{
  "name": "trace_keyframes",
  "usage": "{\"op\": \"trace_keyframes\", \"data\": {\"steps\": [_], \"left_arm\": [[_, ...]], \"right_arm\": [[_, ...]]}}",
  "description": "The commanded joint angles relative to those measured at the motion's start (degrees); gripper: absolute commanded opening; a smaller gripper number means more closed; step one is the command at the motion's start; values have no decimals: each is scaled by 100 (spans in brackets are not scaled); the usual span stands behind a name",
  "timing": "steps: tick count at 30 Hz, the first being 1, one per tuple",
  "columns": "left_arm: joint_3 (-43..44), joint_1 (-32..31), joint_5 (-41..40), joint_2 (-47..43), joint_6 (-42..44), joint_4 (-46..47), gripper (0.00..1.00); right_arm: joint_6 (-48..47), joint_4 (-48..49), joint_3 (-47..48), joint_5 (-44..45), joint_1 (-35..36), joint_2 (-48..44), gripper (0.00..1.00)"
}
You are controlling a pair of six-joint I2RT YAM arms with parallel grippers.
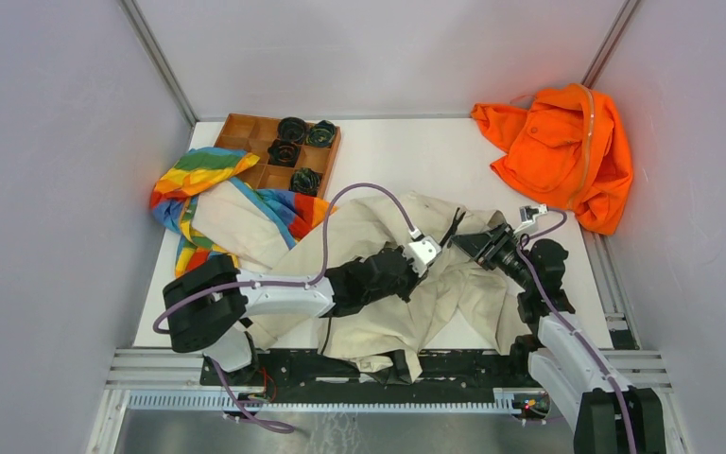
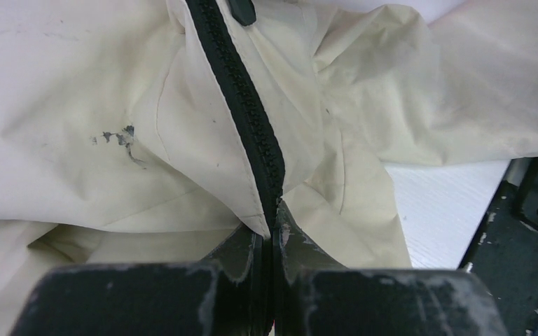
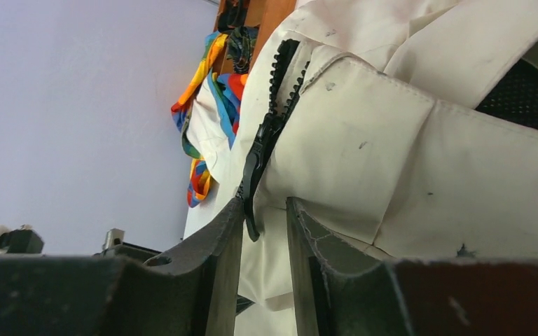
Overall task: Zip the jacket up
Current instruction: Zip the zipper on the jacket.
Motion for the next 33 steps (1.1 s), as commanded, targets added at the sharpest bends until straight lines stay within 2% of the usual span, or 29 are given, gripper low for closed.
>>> {"op": "trace_keyframes", "data": {"steps": [1,8,11,17,19,30,33], "left_arm": [[395,-174,-647,-266,684,-281,2],[696,-368,-819,-149,1172,-640,2],[782,-418,-892,-112,1314,-737,2],[875,-448,-1011,-122,1514,-928,2],[880,-450,-1015,-130,1554,-976,2],[855,-455,-1022,-213,1532,-1128,2],[824,-451,-1032,-264,1519,-1136,2]], "right_arm": [[-407,-205,273,122,22,-59,34],[-489,170,318,19,22,42,38],[-699,127,383,1,26,81,36],[-2035,-806,938,162,153,84,12],[-2540,-1148,1150,258,229,88,9],[-4636,-2674,1850,598,684,365,13],[-5066,-3124,1962,825,798,428,19]]}}
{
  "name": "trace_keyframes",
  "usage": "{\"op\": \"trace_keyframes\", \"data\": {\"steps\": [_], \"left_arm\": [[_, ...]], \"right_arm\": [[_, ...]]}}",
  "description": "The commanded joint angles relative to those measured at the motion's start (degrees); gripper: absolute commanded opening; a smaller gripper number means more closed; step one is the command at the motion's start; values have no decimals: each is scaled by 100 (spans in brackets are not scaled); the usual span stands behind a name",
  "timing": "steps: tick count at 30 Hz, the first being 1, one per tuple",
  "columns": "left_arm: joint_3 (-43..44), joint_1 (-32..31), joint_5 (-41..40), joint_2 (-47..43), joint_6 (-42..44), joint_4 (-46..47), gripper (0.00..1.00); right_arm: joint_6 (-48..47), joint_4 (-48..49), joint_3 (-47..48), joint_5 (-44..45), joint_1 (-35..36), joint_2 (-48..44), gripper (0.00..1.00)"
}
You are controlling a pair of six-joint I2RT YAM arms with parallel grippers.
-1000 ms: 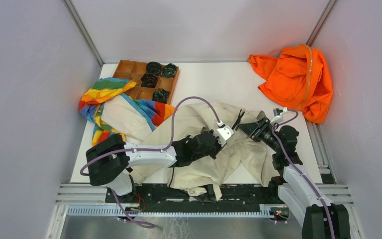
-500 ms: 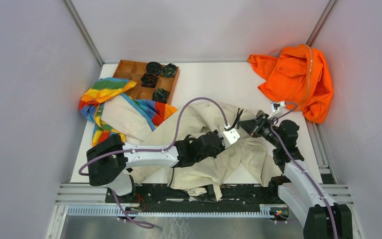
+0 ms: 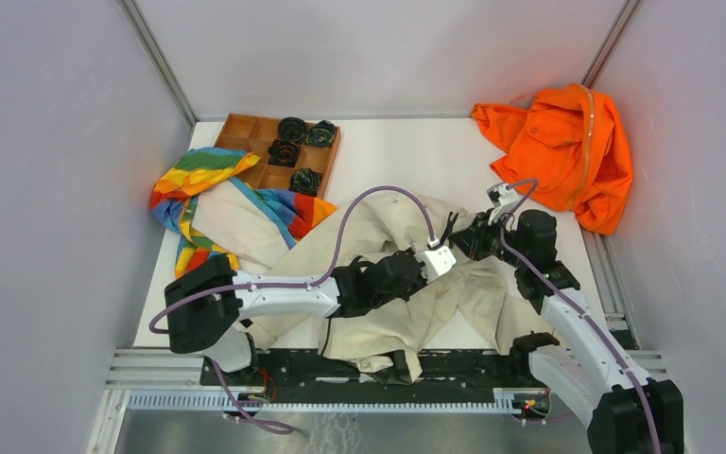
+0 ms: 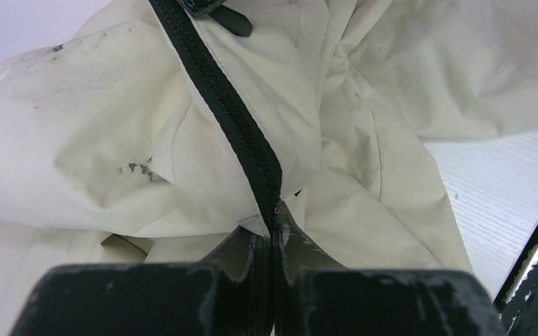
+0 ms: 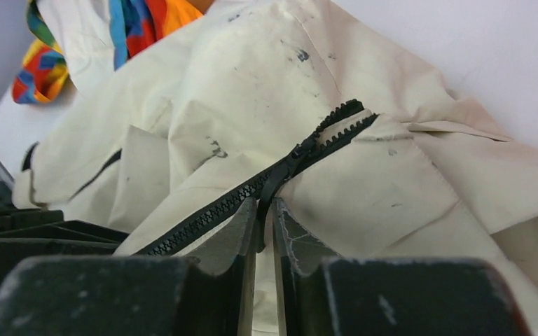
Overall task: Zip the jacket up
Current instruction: Zip the zipper on the jacket.
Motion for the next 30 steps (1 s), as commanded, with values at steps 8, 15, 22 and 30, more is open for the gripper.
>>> {"op": "trace_keyframes", "data": {"steps": [8,15,22,30], "left_arm": [[65,-59,-17,-257,163,67,2],[-238,8,458,-461,-151,211,2],[-642,642,2298,-788,-935,478,2],[-646,1270,3925,-722,-1295,397,2]], "right_arm": [[-1205,-1081,471,441,155,59,36],[-3226,-1598,1032,-373,78,-427,56],[-6937,-3335,1847,-1118,46,-616,68],[-12622,-5834,2178,-2116,40,89,60]]}}
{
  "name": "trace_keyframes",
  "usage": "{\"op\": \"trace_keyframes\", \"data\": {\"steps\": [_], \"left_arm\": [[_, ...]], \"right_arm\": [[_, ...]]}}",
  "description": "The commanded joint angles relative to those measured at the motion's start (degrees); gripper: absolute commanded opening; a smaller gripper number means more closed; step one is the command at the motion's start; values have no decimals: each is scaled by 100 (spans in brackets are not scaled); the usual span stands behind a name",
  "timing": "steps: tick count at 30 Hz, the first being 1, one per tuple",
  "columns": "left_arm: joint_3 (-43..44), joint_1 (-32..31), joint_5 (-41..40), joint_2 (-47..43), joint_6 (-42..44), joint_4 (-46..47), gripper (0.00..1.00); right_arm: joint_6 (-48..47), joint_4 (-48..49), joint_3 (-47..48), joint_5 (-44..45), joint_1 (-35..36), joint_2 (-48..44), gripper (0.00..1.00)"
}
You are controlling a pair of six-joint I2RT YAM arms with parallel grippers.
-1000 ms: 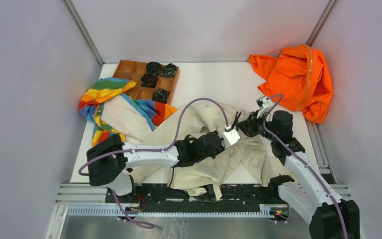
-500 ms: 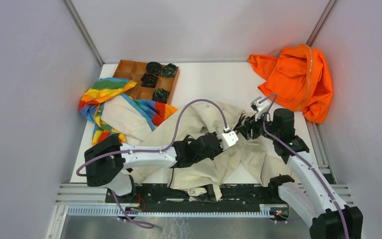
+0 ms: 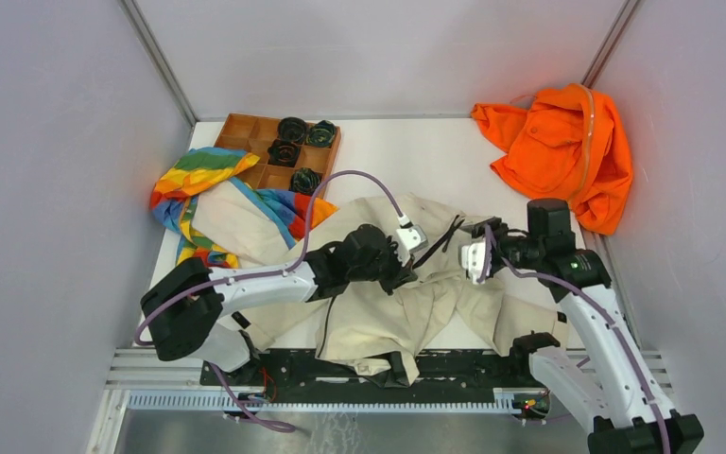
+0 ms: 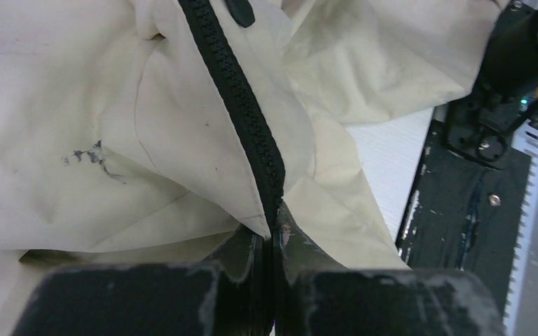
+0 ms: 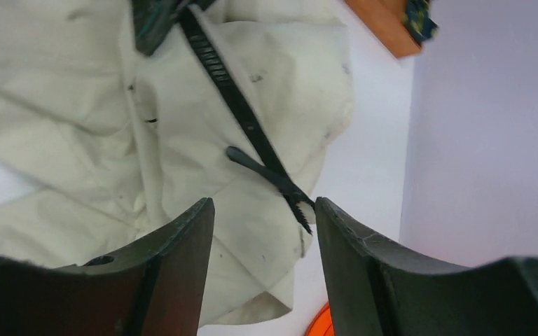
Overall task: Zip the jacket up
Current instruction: Zip the zipper on the jacket.
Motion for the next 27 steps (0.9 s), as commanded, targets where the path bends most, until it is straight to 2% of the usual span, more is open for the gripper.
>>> {"op": "trace_keyframes", "data": {"steps": [1,5,12,20,24,27], "left_arm": [[-15,110,1068,-151,-369,196,2],[-52,108,1235,-214,-325,214,2],[-94,124,1370,-253,-259,270,2],[-95,139,1508,-262,-199,300,2],[-110,137,1604,-252,-228,350,2],[-103,143,1672,-238,-259,362,2]], "right_arm": [[-3552,-1587,158,-748,-25,520,60],[-4024,-1506,273,-1043,-16,902,58],[-3959,-676,-14,-819,45,943,48],[-4249,-474,-289,-510,111,1040,42],[-4038,-103,-406,-677,119,1039,40],[-4116,-64,-452,-816,140,1038,34]]}}
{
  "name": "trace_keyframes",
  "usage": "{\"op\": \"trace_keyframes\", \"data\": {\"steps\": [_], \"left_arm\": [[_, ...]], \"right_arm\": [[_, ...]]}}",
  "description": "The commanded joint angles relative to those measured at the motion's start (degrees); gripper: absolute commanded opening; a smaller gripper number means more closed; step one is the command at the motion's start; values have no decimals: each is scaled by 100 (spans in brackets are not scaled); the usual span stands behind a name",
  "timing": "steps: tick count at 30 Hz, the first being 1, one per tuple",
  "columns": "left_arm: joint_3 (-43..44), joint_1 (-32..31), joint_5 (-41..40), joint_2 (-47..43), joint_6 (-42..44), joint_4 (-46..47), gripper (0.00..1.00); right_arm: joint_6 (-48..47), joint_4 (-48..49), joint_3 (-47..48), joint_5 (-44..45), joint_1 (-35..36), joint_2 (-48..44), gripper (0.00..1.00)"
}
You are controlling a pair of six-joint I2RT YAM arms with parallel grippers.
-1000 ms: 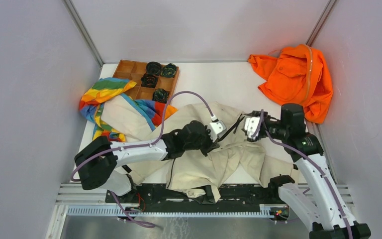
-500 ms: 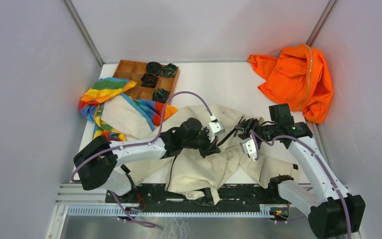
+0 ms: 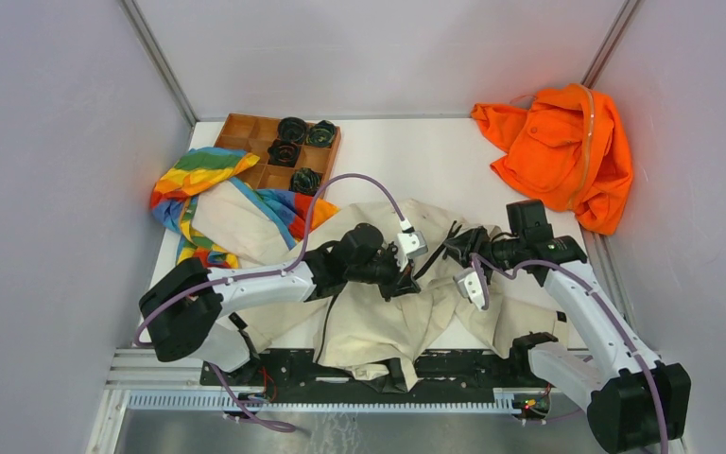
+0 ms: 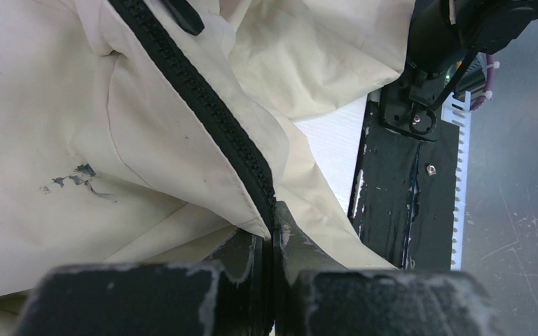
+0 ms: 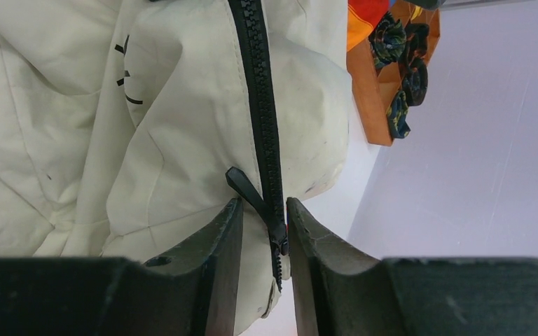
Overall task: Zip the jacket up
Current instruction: Zip the zipper on the jacket.
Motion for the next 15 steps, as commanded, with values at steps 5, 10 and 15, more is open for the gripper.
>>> {"op": "trace_keyframes", "data": {"steps": [5,10,15], "left_arm": [[-32,11,444,-200,-75,284,2],[-42,42,444,-198,-70,214,2],[-125,96,444,-243,-101,182,2]], "right_arm": [[-561,-89,-17,-294,44,22,17],[-878,-539,57,-256,43,-24,7],[320,-272,290,-444,38,-83,0]]}}
